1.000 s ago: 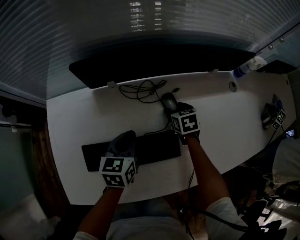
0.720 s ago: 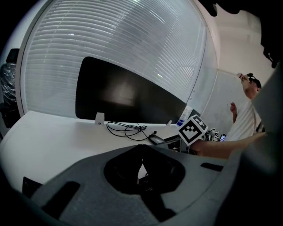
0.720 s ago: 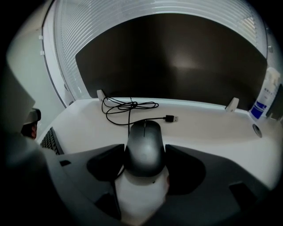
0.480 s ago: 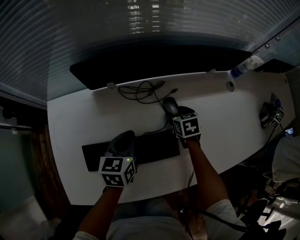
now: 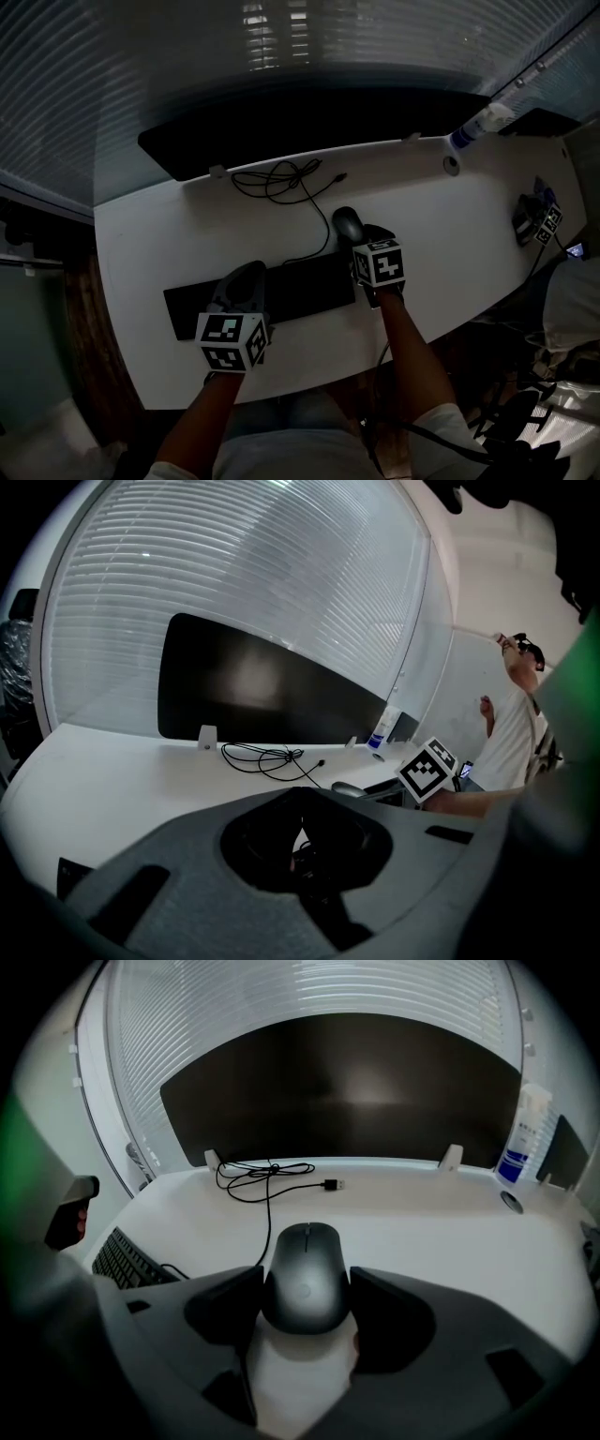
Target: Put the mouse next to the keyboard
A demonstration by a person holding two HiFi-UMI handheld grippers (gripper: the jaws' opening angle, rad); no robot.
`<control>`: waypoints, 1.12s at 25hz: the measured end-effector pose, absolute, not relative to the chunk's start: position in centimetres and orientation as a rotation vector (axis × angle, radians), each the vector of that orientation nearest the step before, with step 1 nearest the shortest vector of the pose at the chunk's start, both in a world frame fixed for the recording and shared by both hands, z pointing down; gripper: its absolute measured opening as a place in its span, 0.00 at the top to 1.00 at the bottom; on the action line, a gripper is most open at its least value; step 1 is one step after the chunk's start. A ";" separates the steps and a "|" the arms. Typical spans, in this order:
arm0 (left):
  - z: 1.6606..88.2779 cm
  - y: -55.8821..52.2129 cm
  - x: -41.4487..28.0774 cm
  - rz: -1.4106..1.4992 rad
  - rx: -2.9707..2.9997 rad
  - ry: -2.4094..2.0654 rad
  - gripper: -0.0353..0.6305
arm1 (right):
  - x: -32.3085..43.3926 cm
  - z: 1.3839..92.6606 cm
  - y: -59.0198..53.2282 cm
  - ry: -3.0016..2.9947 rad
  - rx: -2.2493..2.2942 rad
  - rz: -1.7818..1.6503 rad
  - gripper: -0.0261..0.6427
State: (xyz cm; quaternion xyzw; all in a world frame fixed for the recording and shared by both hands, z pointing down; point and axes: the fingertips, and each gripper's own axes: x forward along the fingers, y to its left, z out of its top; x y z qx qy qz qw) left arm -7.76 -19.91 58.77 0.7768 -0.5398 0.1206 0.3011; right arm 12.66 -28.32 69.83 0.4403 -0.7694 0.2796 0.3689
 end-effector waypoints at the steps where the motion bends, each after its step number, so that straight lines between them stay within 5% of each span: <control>1: 58.6 -19.8 -7.8 0.320 2.064 -1.432 0.94 | 13.1 69.8 -27.9 -1.971 1.139 0.726 0.52; 28: 51.0 -5.2 -4.7 0.363 2.223 -1.328 0.94 | 21.1 69.8 -9.5 -1.841 1.258 0.863 0.52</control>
